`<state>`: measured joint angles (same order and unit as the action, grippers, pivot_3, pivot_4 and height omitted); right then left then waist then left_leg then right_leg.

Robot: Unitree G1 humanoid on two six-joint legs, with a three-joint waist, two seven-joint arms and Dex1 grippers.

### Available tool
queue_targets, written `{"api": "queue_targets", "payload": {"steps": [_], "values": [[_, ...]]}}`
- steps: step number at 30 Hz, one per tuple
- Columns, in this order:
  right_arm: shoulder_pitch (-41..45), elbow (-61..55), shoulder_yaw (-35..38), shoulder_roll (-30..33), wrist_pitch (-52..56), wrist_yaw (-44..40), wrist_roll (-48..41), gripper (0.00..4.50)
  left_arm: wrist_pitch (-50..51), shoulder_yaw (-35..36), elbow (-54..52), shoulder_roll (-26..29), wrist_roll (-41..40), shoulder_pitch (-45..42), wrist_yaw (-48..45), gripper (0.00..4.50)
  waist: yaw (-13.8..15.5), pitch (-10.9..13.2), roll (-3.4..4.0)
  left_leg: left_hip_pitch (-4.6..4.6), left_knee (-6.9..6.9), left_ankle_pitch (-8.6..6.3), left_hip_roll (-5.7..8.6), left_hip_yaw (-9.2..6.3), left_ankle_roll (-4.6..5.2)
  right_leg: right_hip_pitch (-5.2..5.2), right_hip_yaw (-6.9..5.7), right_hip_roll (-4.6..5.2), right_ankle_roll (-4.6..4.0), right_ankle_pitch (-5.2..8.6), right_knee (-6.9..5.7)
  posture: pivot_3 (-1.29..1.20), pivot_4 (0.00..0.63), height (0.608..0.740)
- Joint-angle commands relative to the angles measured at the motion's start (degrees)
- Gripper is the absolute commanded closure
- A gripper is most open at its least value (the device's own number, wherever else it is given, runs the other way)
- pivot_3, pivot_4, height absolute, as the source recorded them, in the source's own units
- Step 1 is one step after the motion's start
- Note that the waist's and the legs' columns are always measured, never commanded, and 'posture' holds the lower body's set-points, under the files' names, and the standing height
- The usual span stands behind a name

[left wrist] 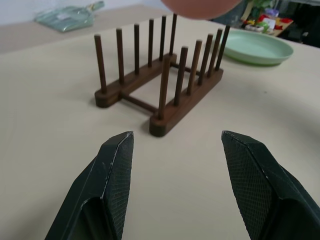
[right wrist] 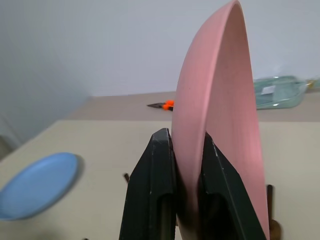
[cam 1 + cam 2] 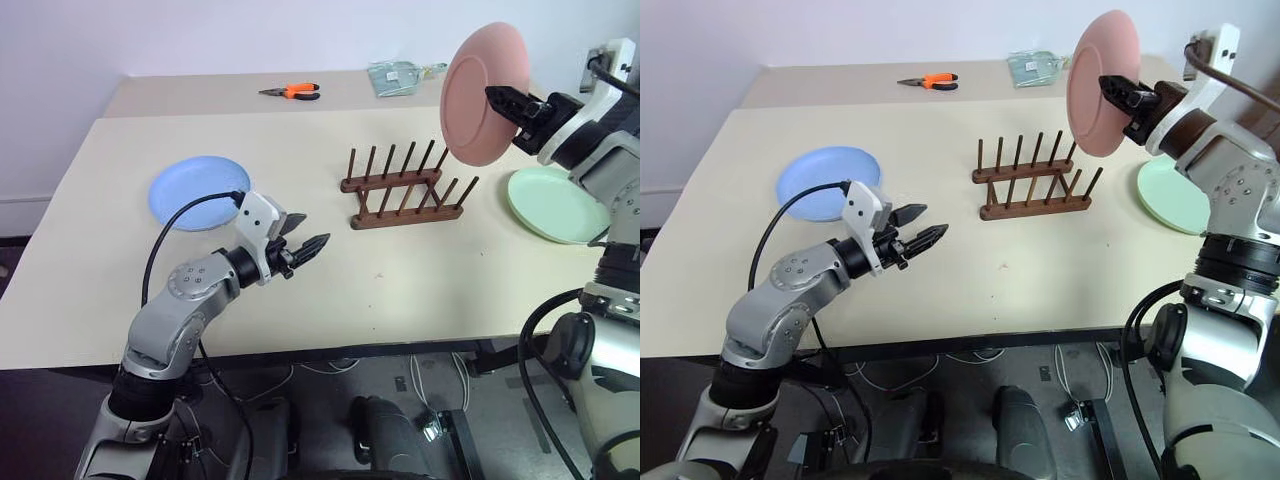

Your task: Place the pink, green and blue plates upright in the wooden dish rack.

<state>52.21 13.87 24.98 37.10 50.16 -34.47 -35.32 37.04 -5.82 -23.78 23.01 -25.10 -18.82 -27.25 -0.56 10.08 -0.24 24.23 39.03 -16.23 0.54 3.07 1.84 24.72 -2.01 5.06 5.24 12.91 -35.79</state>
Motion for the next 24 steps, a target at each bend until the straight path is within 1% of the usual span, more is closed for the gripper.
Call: {"api": "queue_targets", "payload": {"steps": [1,8,19,21,22,23,24], "values": [[1.85,-1.42,1.70,1.09,0.40,0.16,-2.57,4.50,-0.58,0.76,-2.57,0.08,0.21,-0.09,0.01,1.65,0.07,0.00,0.00,0.03,0.03,0.00,0.00,0.00,0.01,0.00,0.00,0.00,0.00,0.00,0.00,0.00,0.150,0.740],[0.14,-0.40,0.62,1.45,0.24,0.12,-2.49,4.50,-0.21,0.45,-2.85,-0.23,0.08,-0.33,-0.08,1.65,0.02,0.00,0.00,0.04,0.07,-0.02,0.00,0.00,0.05,0.00,-0.01,-0.03,0.01,0.00,0.00,0.00,0.150,0.740],[-1.18,8.59,-0.52,1.90,-2.57,-2.28,-0.13,4.50,-0.22,0.44,-2.75,-0.41,0.10,-0.54,-0.18,1.65,-0.01,0.00,0.00,0.04,0.09,-0.02,0.00,0.04,0.08,-0.02,-0.02,-0.12,0.03,-0.01,-0.02,0.00,0.150,0.740],[-1.34,8.99,-1.27,2.04,-3.60,-2.63,0.77,3.65,-0.24,0.39,-2.79,-0.44,0.17,-0.50,-0.12,1.60,0.01,0.00,0.00,0.04,0.09,-0.02,0.00,0.04,0.08,-0.02,-0.02,-0.15,0.04,-0.01,-0.02,0.00,0.150,0.740],[-1.59,8.91,-2.10,2.23,-5.03,-2.75,1.88,3.42,-0.24,0.42,-2.86,-0.48,0.19,-0.44,-0.06,1.60,0.01,0.00,0.00,0.04,0.10,-0.02,0.00,0.04,0.08,-0.02,-0.03,-0.16,0.04,-0.01,-0.02,0.00,0.150,0.740],[-2.33,8.13,-3.80,2.71,-8.10,-3.45,4.03,2.87,-0.22,0.50,-2.84,-0.55,0.18,-0.42,0.03,1.60,0.02,0.00,0.00,0.04,0.10,-0.02,0.00,0.04,0.08,-0.02,-0.02,-0.21,0.04,-0.01,-0.02,0.00,0.150,0.740],[-3.41,6.86,-5.58,3.30,-12.28,-4.18,6.62,2.44,-0.23,0.56,-2.89,-0.58,0.22,-0.34,0.10,1.60,0.10,0.00,0.00,0.04,0.11,-0.02,-0.01,0.04,0.08,-0.02,-0.02,-0.28,0.04,-0.01,-0.02,0.00,0.150,0.740]]}}
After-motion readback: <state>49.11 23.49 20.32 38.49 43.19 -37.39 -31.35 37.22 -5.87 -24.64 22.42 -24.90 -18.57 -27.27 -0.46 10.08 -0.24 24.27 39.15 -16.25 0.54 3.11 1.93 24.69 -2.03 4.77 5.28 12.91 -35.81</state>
